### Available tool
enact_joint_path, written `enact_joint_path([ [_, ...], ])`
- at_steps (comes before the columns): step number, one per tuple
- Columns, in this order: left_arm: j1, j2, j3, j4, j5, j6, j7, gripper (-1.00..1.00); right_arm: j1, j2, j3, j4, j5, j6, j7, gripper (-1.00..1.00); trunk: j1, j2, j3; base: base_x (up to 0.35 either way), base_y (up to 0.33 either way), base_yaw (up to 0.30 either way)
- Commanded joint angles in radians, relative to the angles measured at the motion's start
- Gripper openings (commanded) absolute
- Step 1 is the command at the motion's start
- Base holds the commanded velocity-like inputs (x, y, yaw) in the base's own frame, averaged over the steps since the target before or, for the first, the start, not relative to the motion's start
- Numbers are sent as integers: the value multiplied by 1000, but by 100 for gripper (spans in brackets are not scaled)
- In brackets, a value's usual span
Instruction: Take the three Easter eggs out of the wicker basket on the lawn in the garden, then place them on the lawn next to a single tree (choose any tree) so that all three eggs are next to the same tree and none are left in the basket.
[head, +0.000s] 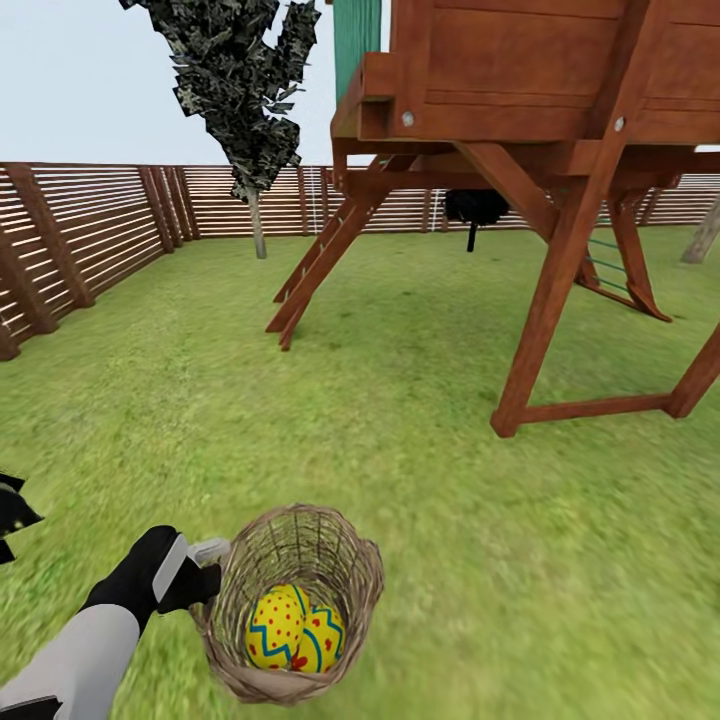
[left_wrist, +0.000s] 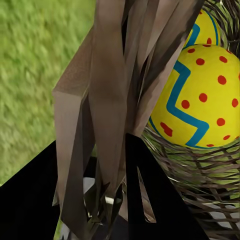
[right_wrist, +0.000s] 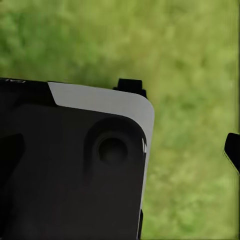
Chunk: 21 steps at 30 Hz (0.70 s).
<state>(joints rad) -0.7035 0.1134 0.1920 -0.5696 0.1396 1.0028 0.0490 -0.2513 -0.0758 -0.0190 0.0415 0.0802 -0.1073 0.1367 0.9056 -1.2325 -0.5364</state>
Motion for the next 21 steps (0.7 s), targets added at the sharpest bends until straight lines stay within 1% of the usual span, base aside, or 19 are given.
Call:
enact_joint_path([
  [1,-1,0,3,-1,25,3,5,-100,-2,-1,-3,4,9,-8,1,100,1,-1,-1,324,0,3],
  [7,-1,0,3,-1,25,3,5,-100,-2,-1,-3,3,5,-7,1,100,1,-1,-1,324,0,0],
  [11,-1,3,3,-1,25,3,5,-100,-2,6,-3,4,0,-6,1,100,1,-1,-1,324,0,0],
  [21,-1,5,3,-2,25,3,5,-100,-2,5,-3,4,1,-6,1,100,1,-1,-1,324,0,0],
])
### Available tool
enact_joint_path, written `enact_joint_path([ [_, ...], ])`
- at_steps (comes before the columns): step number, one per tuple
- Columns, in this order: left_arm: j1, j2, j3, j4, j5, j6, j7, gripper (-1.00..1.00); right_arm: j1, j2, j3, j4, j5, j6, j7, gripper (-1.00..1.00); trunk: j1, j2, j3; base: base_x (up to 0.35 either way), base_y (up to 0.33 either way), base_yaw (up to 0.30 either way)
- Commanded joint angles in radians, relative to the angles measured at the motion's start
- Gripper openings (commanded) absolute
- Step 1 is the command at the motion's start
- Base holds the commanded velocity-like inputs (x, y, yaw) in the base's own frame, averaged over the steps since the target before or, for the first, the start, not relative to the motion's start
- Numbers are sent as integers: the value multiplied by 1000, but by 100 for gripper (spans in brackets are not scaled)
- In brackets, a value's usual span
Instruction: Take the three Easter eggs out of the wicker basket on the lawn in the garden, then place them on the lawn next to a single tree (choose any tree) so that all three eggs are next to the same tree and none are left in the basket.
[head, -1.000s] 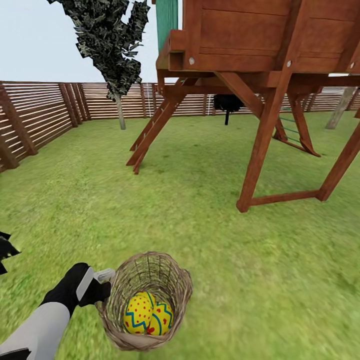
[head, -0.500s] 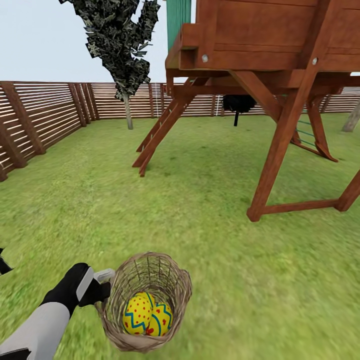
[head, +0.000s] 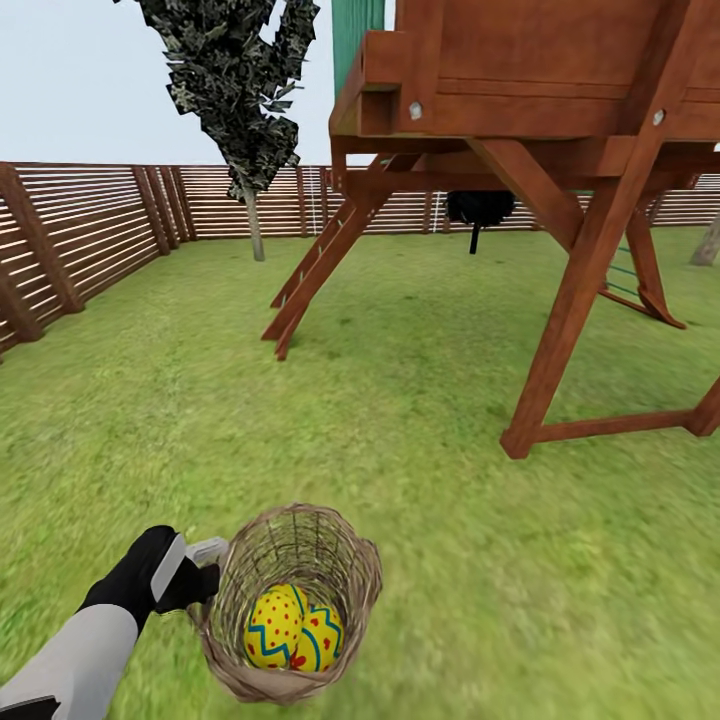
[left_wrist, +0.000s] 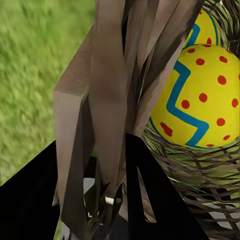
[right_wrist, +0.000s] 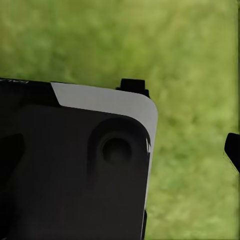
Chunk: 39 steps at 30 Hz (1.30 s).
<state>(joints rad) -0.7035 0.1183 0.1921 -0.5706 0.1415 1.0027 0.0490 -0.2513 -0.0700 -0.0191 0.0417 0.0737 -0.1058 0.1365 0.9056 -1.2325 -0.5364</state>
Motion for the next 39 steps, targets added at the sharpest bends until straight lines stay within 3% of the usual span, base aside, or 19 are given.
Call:
enact_joint_path([
  [1,-1,0,3,-1,23,4,5,-100,-2,0,-2,4,8,-8,2,100,1,-1,-1,324,0,0],
  [30,-1,-3,3,0,23,3,5,-100,-2,-4,-4,4,8,-8,2,100,1,-1,-1,324,0,0],
  [39,-1,-1,3,0,23,3,5,-100,-2,12,-5,5,10,-9,9,100,1,-1,-1,324,0,11],
])
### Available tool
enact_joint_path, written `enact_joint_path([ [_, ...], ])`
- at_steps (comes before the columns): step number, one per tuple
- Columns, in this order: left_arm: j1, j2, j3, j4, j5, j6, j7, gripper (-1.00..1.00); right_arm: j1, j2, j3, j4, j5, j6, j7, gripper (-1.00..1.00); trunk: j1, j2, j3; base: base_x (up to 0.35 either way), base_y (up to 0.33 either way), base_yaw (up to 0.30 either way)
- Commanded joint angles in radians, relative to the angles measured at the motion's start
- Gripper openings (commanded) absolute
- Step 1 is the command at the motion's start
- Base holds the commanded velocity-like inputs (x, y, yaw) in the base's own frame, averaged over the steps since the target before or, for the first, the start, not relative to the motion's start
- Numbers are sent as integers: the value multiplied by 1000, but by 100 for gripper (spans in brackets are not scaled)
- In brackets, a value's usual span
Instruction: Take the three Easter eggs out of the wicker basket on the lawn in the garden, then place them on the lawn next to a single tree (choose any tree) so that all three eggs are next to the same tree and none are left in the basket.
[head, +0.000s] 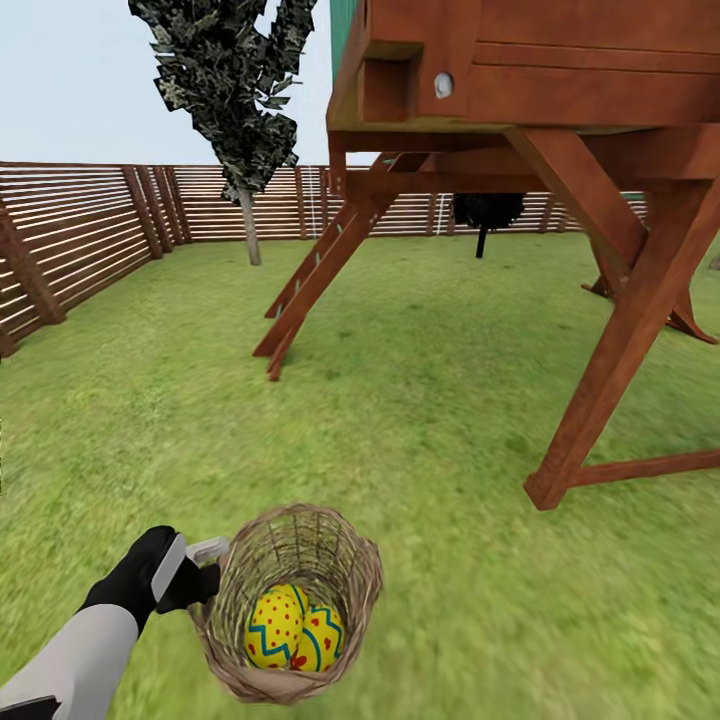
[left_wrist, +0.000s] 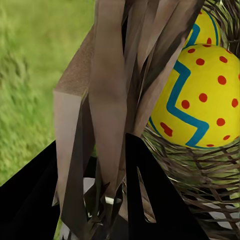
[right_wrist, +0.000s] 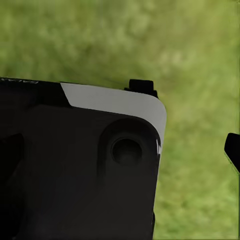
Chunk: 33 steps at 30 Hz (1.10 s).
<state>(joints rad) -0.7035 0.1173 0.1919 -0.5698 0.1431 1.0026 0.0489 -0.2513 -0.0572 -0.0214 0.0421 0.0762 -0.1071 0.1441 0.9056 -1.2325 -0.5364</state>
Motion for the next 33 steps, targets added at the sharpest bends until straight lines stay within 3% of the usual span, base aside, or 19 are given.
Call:
enact_joint_path([
  [1,-1,-1,3,-1,21,4,5,-100,-2,-1,-3,5,5,-8,-1,100,1,-1,-1,324,0,212],
  [18,-1,-1,3,-1,21,2,5,-100,-2,-5,0,11,7,-8,-6,100,1,-1,-1,317,0,288],
  [33,-1,-1,3,-1,21,2,5,-100,-2,-7,0,12,7,-8,-6,100,1,-1,-1,14,0,293],
])
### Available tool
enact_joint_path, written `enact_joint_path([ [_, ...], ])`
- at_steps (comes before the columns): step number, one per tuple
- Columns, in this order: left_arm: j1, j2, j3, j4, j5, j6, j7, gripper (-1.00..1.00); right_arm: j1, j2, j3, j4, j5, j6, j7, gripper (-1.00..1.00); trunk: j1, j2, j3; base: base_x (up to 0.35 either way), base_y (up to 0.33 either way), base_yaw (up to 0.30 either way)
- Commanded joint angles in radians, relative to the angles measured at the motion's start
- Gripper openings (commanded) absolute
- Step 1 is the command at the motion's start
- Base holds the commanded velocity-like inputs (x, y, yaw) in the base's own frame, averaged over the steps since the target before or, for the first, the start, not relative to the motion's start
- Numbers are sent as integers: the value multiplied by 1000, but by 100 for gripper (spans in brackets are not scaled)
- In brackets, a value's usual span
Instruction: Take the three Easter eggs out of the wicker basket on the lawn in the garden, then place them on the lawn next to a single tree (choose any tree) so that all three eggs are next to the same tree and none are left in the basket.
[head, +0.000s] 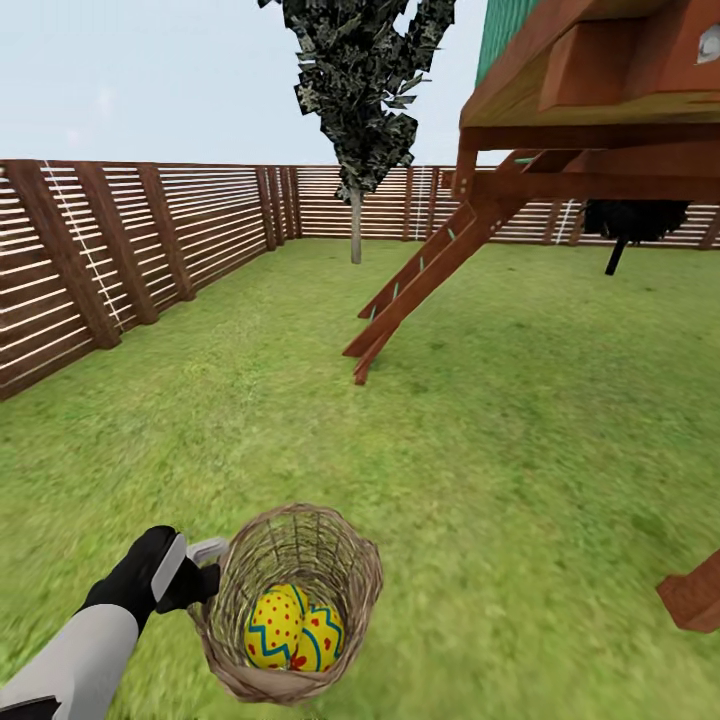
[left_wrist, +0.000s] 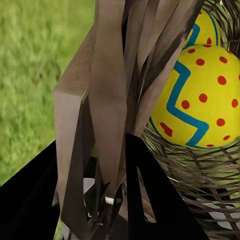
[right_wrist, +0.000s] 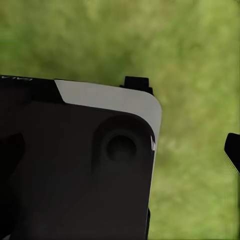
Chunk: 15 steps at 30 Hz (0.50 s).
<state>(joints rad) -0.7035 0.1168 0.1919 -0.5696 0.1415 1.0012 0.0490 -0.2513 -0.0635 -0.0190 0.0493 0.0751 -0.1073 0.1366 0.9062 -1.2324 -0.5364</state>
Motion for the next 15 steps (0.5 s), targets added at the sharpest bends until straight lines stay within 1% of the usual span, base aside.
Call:
enact_joint_path([
  [1,-1,0,3,-1,23,4,5,-100,-2,-1,-2,4,8,-8,2,100,0,-1,-1,0,0,293],
  [6,-1,0,3,-1,23,4,5,-100,-2,-1,-2,3,9,-8,2,100,0,-1,-1,0,0,293],
  [7,-1,0,3,-1,23,4,5,-100,-2,-1,-2,3,10,-8,2,100,0,-1,-1,0,0,176],
  [12,-1,0,3,0,23,4,5,-100,-2,1,3,-2,23,-6,1,100,0,-1,-1,0,0,17],
  [13,-1,0,3,0,23,4,5,-100,-2,3,2,-2,24,-7,1,100,0,-1,-1,0,0,101],
  [15,-1,0,3,0,23,4,5,-100,-2,5,2,-2,25,-8,1,100,0,-1,-1,0,0,238],
])
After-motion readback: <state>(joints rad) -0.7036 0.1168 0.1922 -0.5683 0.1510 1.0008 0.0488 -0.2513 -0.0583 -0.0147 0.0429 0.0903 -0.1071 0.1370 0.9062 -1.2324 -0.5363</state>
